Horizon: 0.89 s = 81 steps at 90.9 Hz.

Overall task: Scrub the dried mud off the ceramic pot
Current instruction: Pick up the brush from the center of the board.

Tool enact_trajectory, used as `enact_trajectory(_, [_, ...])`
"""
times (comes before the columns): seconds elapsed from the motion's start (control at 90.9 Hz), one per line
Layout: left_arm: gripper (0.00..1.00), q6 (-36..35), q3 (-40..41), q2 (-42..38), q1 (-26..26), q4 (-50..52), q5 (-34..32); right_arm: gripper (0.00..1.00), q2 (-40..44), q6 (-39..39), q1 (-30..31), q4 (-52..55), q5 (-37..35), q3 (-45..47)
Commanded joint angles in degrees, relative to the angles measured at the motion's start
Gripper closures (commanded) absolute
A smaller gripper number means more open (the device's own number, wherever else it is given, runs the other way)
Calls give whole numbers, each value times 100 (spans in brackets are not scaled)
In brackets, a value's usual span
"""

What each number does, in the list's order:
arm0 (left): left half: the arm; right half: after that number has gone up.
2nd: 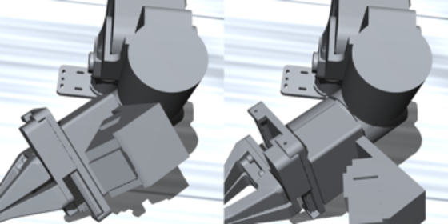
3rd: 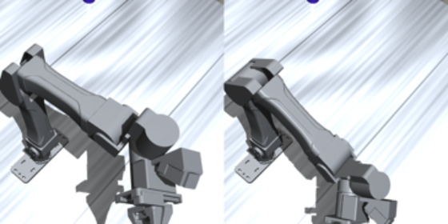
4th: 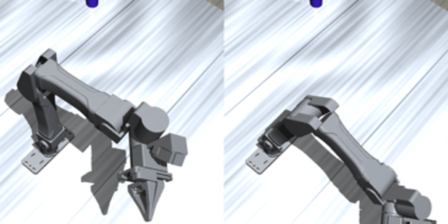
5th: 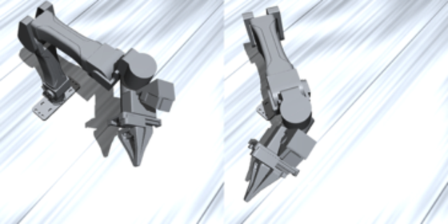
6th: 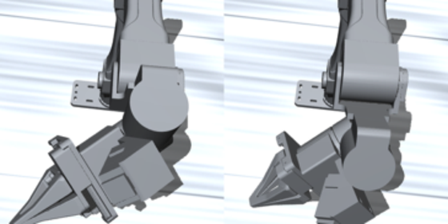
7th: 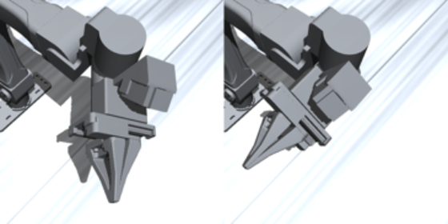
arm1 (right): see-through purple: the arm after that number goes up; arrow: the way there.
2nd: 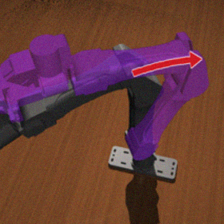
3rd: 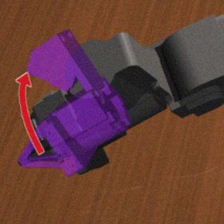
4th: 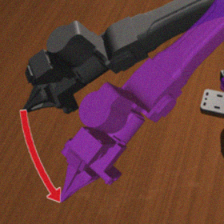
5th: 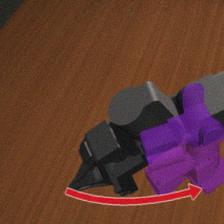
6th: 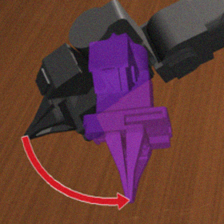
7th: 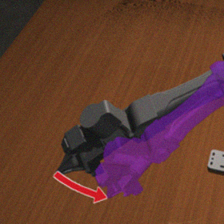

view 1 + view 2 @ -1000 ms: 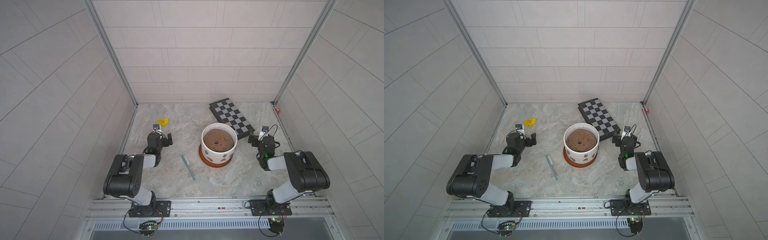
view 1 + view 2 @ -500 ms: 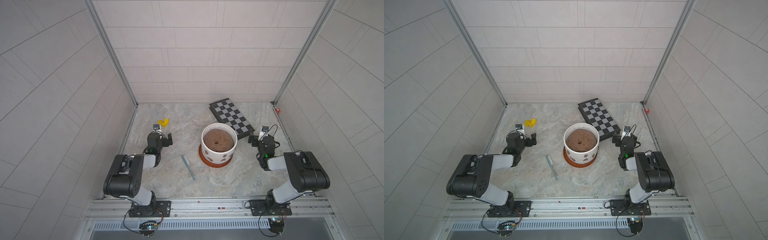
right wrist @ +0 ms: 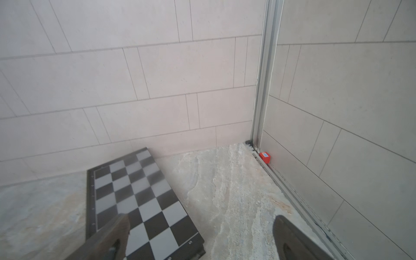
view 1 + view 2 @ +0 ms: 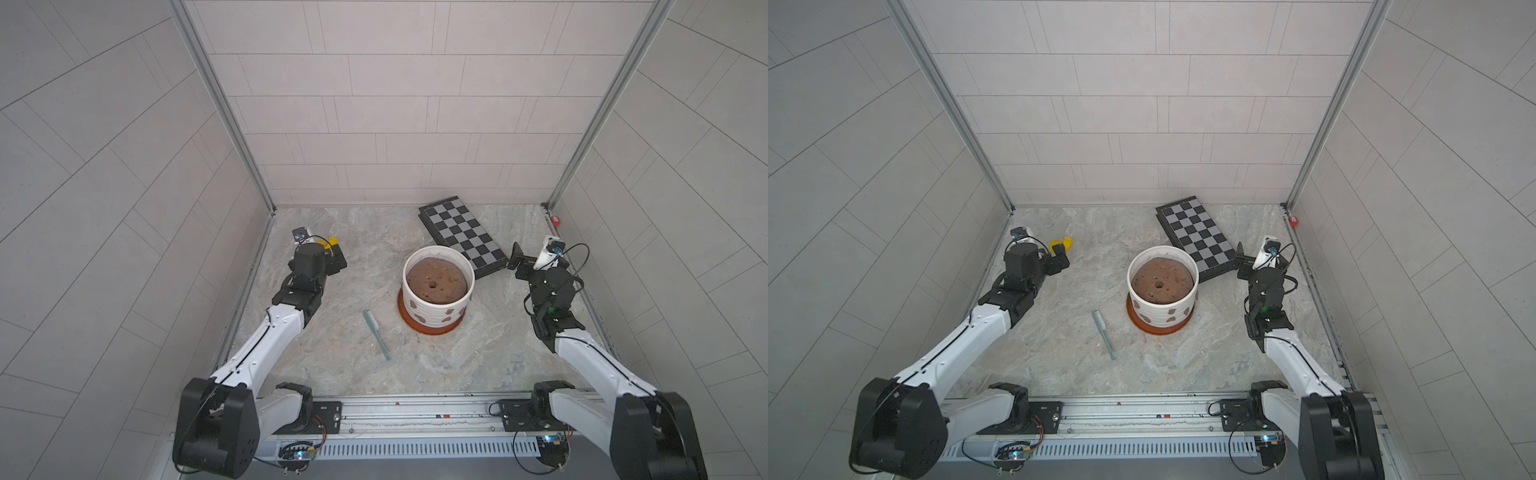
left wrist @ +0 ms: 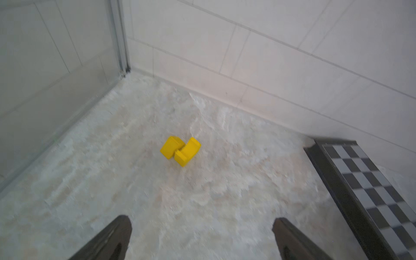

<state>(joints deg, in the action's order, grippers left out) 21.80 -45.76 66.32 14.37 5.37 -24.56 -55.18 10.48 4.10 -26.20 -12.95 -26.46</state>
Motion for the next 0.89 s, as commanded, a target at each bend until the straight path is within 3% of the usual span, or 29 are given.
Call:
enact_trajectory(0.0, [0,877,-646,8,505,2060,-421,0,413,269,229,1779,472,-284])
enact_trajectory(0.143, [0,1090,-1099,-153,963,3119,-314,0,852,184,404,3298,1130,-852])
enact_trajectory(0.363, [0,2266,-473,-719,1193,3543,1061,0,1285,65,1117,4807,1560,-1629])
enact_trajectory(0.55, [1,3172,-365,-764,2162,4269,609,0,1064,380,1946,5758,1637,-2205])
enact_trajectory(0.748, [8,4011,-165,-304,3175,4087,507,0,1128,788,3036,6150,1472,-2306])
enact_trajectory(0.881, [11,4277,-141,220,3516,3867,575,0,1082,938,3588,6309,1366,-2240])
